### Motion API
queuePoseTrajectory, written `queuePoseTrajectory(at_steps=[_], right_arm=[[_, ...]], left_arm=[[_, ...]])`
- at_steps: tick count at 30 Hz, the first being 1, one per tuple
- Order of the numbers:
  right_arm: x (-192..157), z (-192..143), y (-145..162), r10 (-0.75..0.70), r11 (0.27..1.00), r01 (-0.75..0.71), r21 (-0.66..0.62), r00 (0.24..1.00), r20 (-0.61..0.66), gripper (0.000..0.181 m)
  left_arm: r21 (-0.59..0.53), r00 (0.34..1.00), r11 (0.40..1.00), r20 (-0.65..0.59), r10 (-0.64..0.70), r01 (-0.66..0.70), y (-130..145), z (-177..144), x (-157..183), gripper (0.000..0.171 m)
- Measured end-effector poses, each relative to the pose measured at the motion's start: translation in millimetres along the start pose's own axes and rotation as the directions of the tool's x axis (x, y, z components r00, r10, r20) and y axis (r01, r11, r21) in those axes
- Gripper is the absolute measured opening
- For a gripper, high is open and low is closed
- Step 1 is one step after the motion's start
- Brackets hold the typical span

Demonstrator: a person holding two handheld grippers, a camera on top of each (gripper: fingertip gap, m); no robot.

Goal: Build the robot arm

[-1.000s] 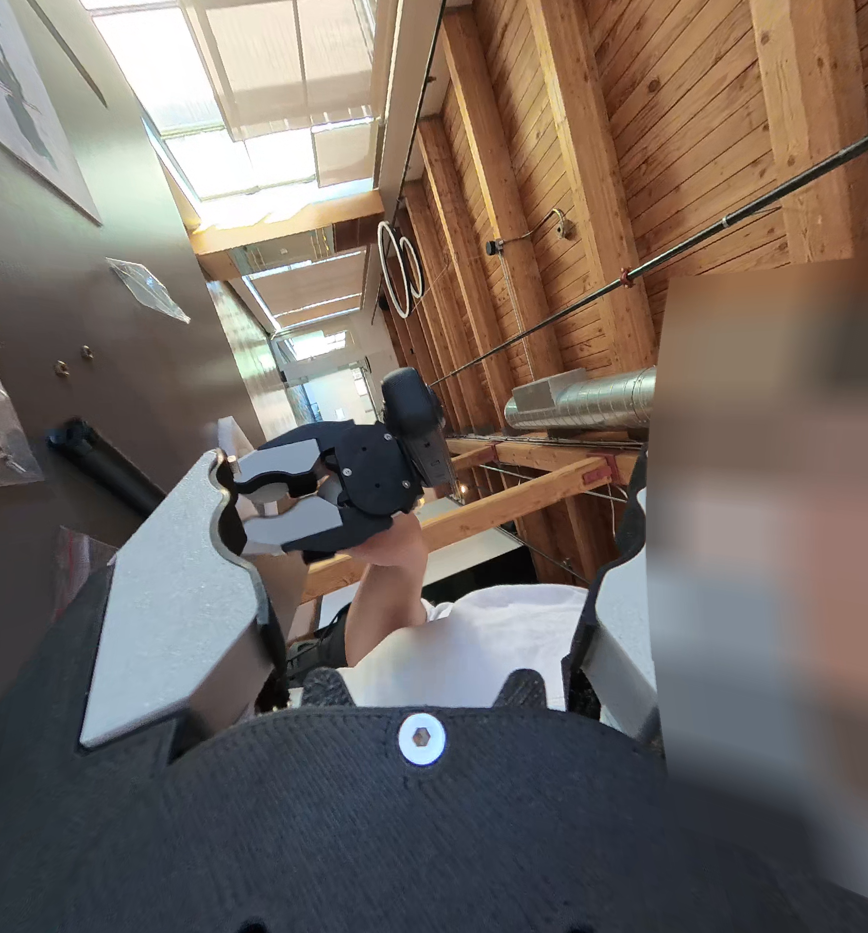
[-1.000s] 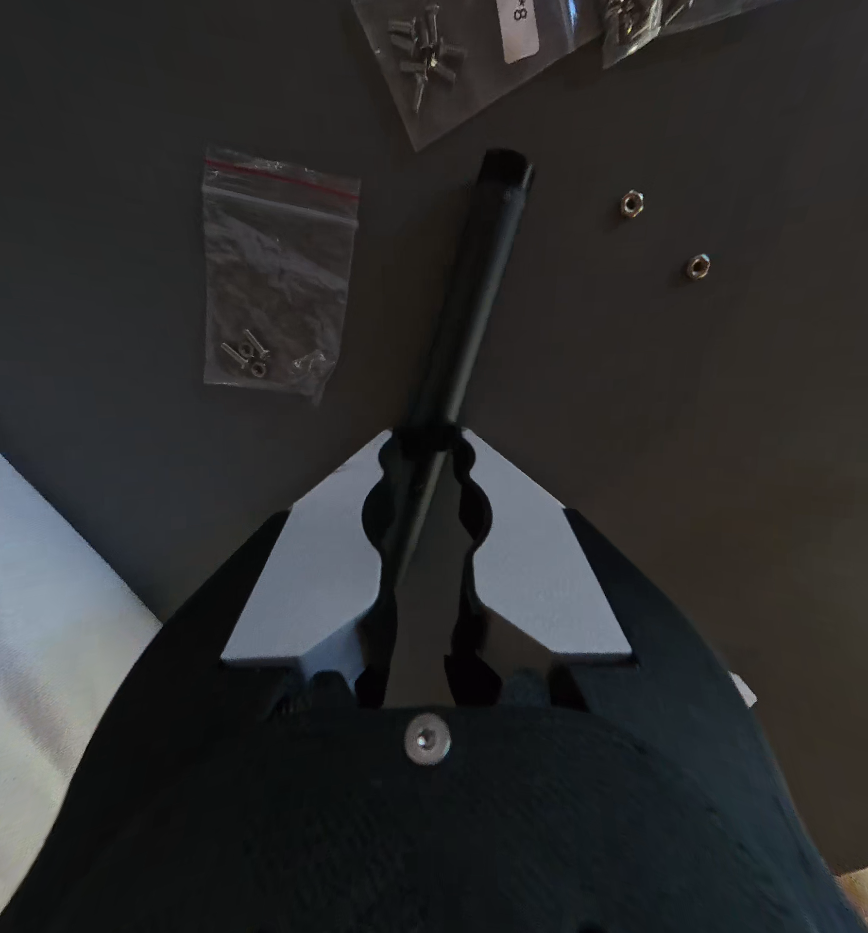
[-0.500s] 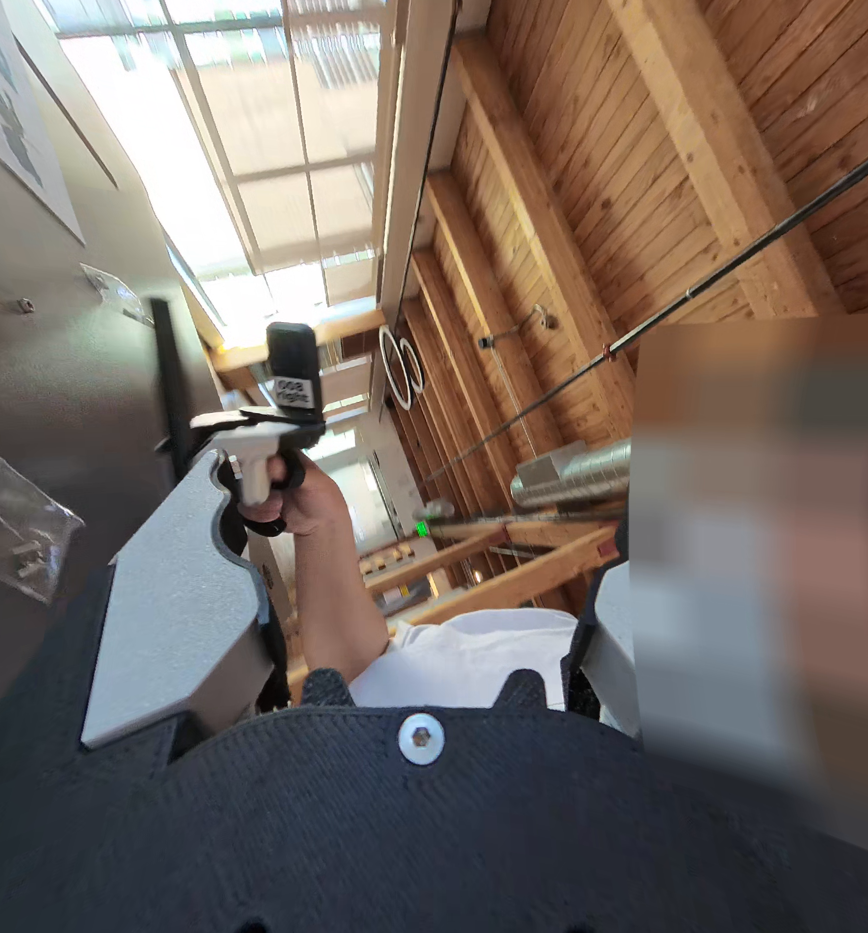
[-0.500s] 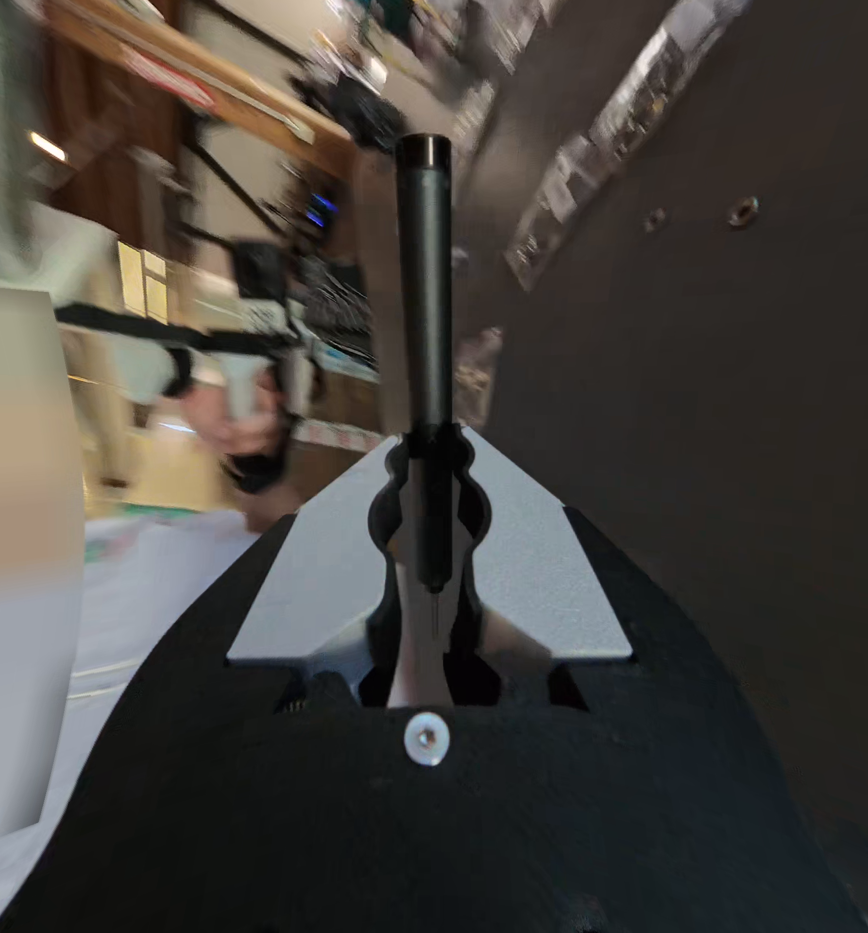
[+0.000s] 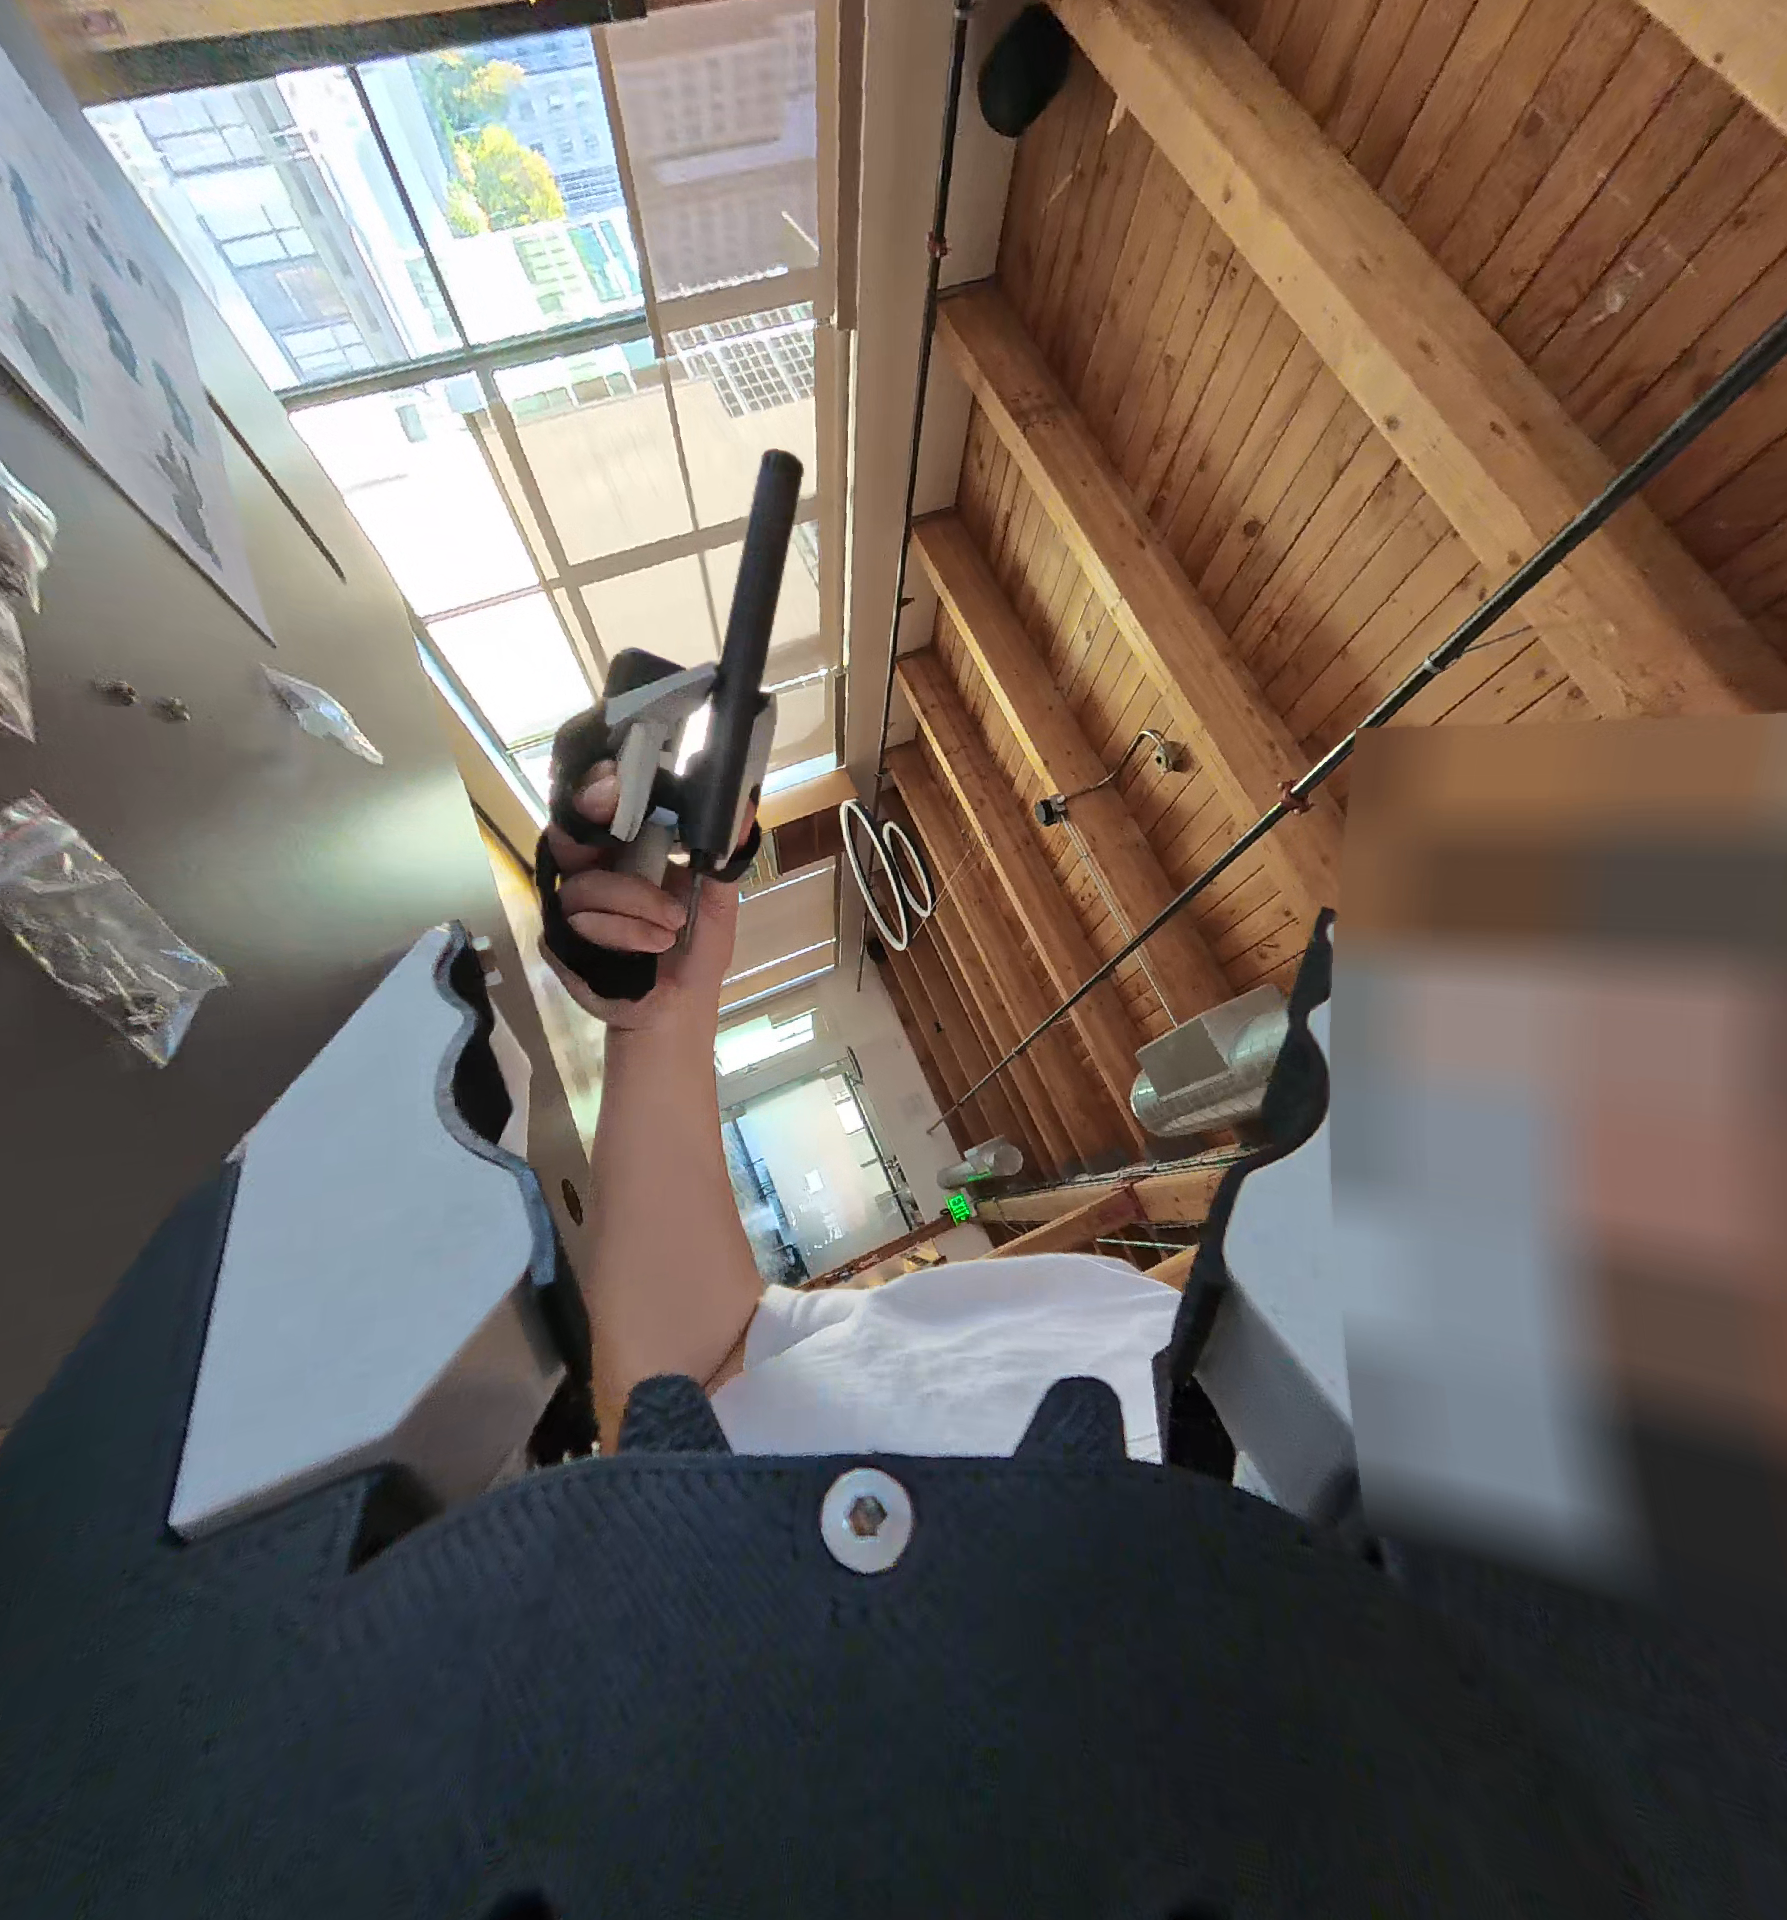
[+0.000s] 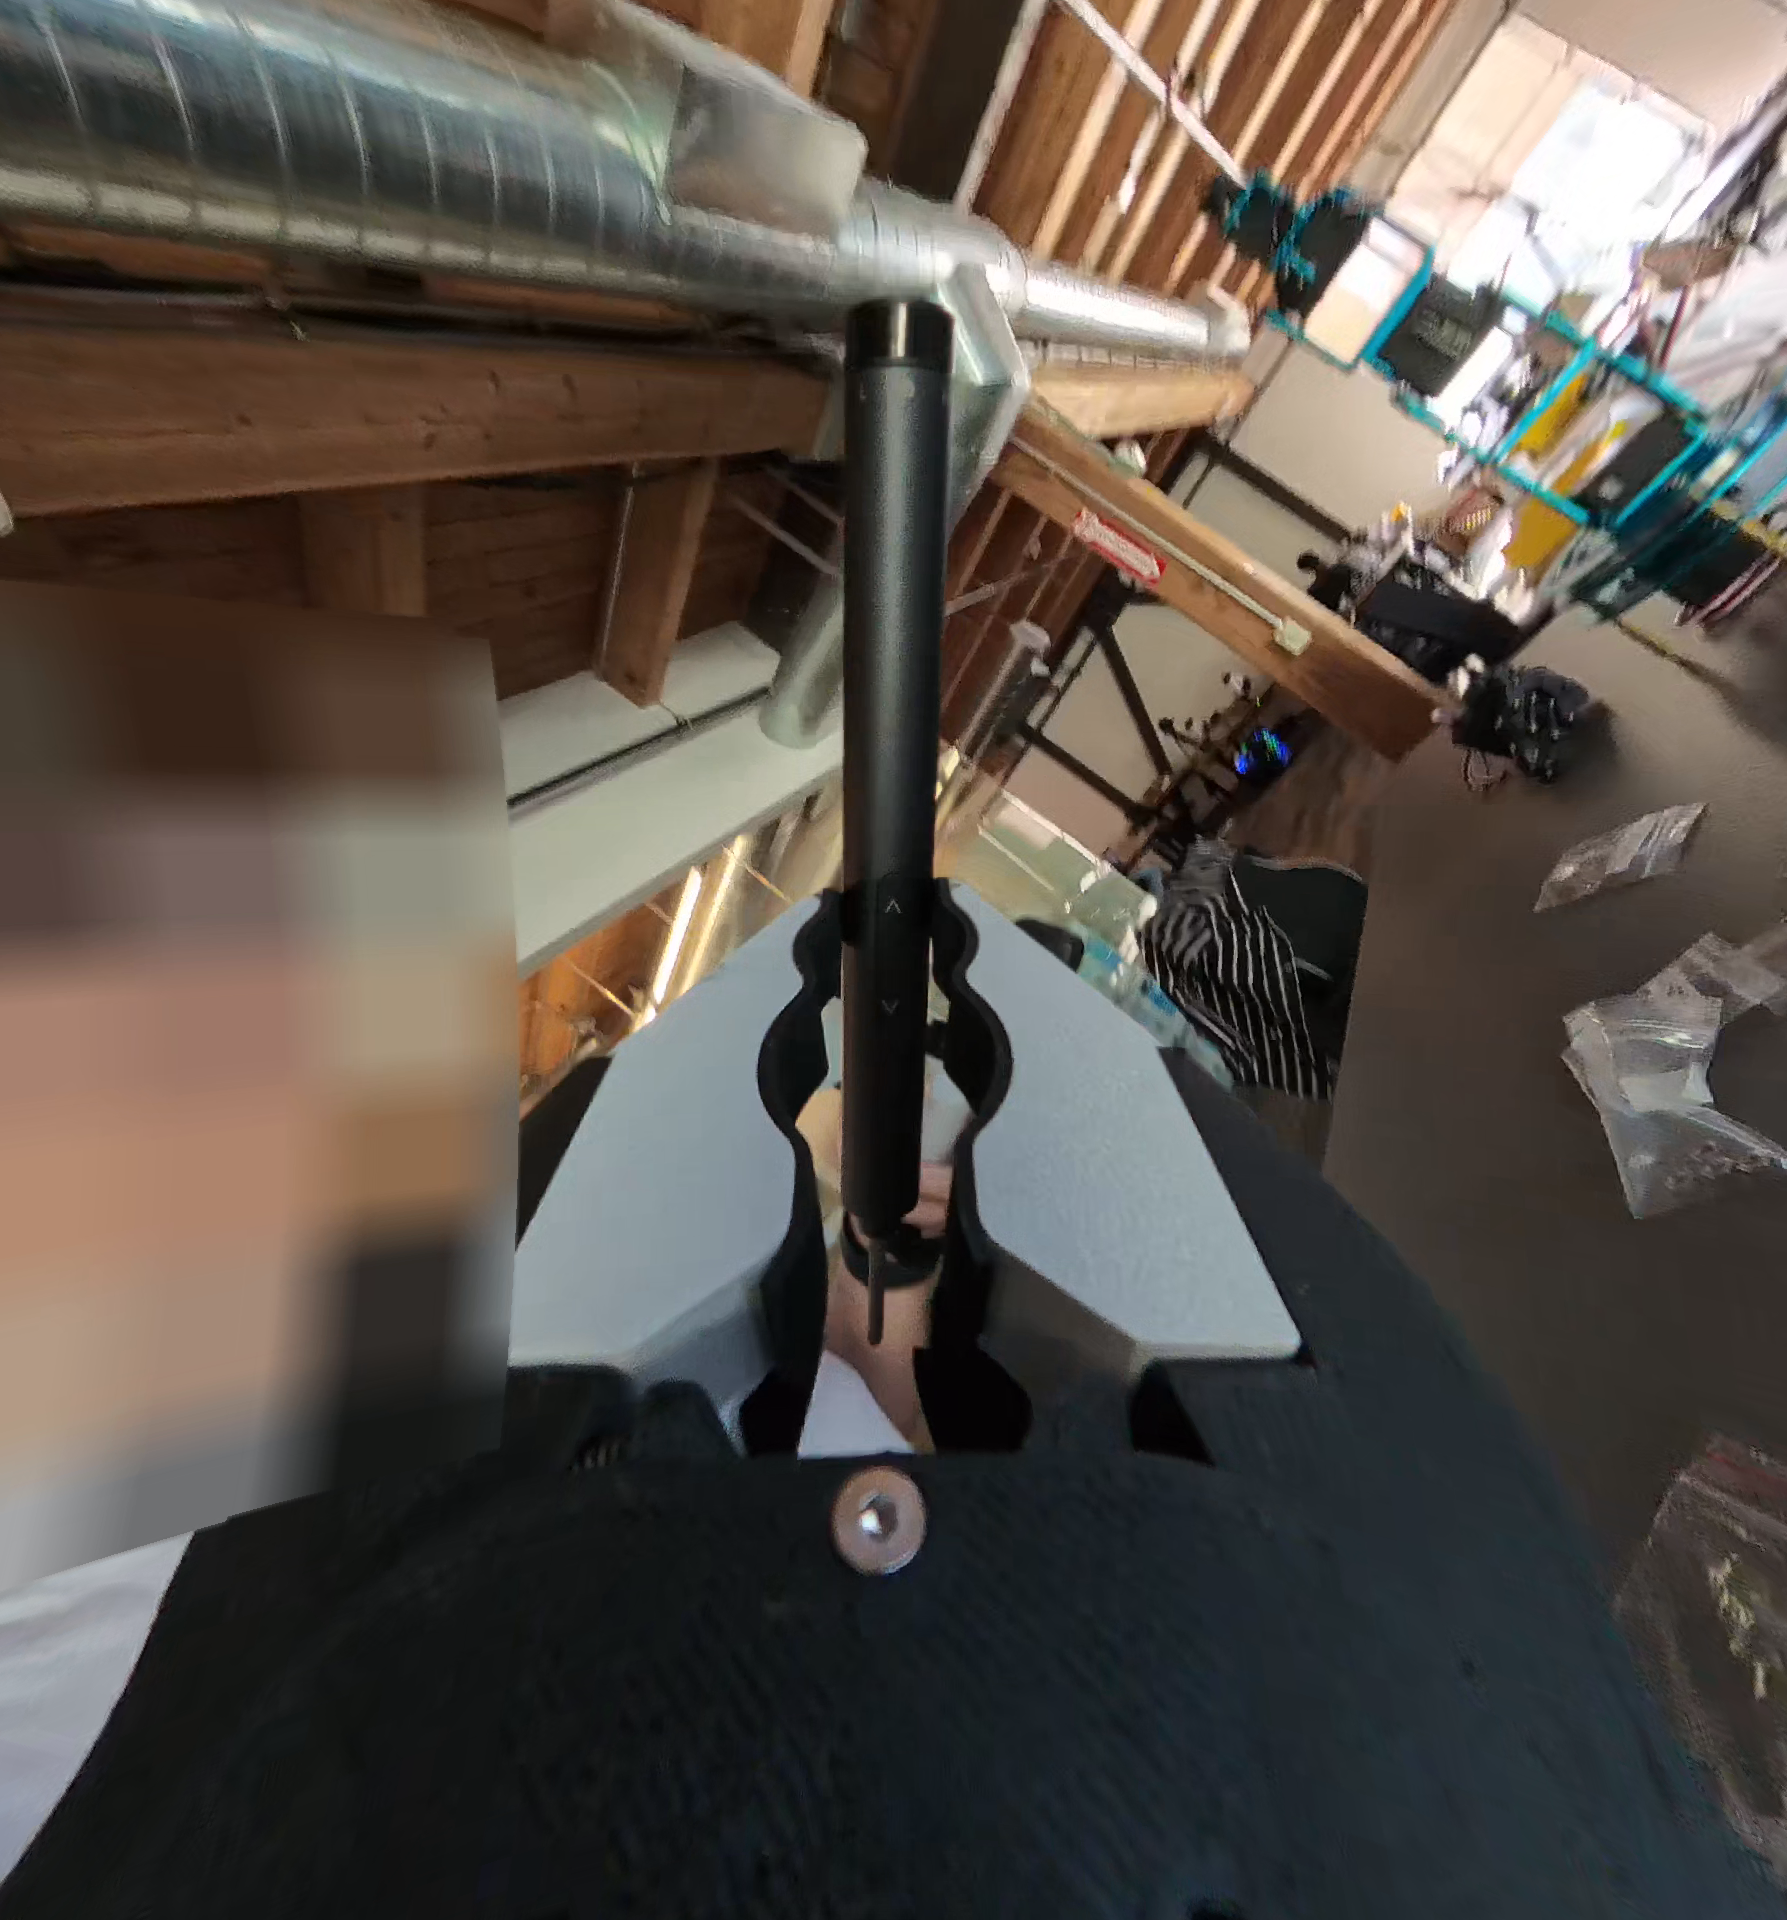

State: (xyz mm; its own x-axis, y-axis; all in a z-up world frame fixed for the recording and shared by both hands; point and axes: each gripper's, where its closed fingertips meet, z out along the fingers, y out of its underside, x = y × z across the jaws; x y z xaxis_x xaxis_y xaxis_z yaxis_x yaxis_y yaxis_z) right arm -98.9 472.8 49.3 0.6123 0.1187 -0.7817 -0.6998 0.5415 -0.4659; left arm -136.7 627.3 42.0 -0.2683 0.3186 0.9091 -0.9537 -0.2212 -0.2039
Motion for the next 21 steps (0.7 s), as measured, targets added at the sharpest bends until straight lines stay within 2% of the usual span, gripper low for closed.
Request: queuePoseTrajectory(at_steps=[2, 5, 9, 11, 13, 15, 18, 21], right_arm=[[25.9, 31.8, 12.1, -0.021, 0.995, 0.011, -0.101, 0.995, -0.094, 0.015], [76.0, 75.5, 28.6, -0.137, 0.962, 0.062, -0.267, 0.952, -0.272, 0.016], [123.1, 119.2, 39.3, -0.194, 0.948, 0.064, -0.313, 0.894, -0.404, 0.016], [147.9, 132.4, 54.5, -0.269, 0.92, 0.07, -0.386, 0.829, -0.49, 0.016], [171.4, 142.2, 69.2, -0.413, 0.858, 0.092, -0.505, 0.708, -0.573, 0.016], [189.2, 150.3, 84.8, -0.566, 0.762, 0.084, -0.642, 0.568, -0.598, 0.016], [207.1, 164.5, 104.6, -0.726, 0.622, 0.05, -0.781, 0.41, -0.552, 0.016], [222.7, 175.1, 120.4, -0.835, 0.482, 0.026, -0.876, 0.317, -0.45, 0.016]], left_arm=[[-0.008, 1.0, 1.0, -0.004, 0.005, -0.005, -16.0, -19.3, 4.7, 0.147], [-0.042, 1.0, 0.999, 0.003, 0.012, -0.012, -45.5, -53.0, 7.8, 0.147], [-0.143, 0.999, 0.99, 0.04, -0.001, 0.006, -84.2, -98.3, 9.1, 0.147], [-0.18, 0.998, 0.984, 0.069, 0.009, 0.004, -105.0, -119.9, 10.1, 0.148], [-0.203, 0.996, 0.979, 0.087, 0.014, 0.004, -125.1, -138.4, 11.0, 0.147], [-0.22, 0.996, 0.975, 0.088, -0.002, 0.022, -142.8, -152.5, 12.7, 0.147], [-0.241, 0.997, 0.97, 0.068, -0.023, 0.039, -162.9, -163.5, 15.6, 0.149], [-0.245, 0.999, 0.969, 0.041, -0.027, 0.036, -175.1, -168.8, 17.5, 0.149]])
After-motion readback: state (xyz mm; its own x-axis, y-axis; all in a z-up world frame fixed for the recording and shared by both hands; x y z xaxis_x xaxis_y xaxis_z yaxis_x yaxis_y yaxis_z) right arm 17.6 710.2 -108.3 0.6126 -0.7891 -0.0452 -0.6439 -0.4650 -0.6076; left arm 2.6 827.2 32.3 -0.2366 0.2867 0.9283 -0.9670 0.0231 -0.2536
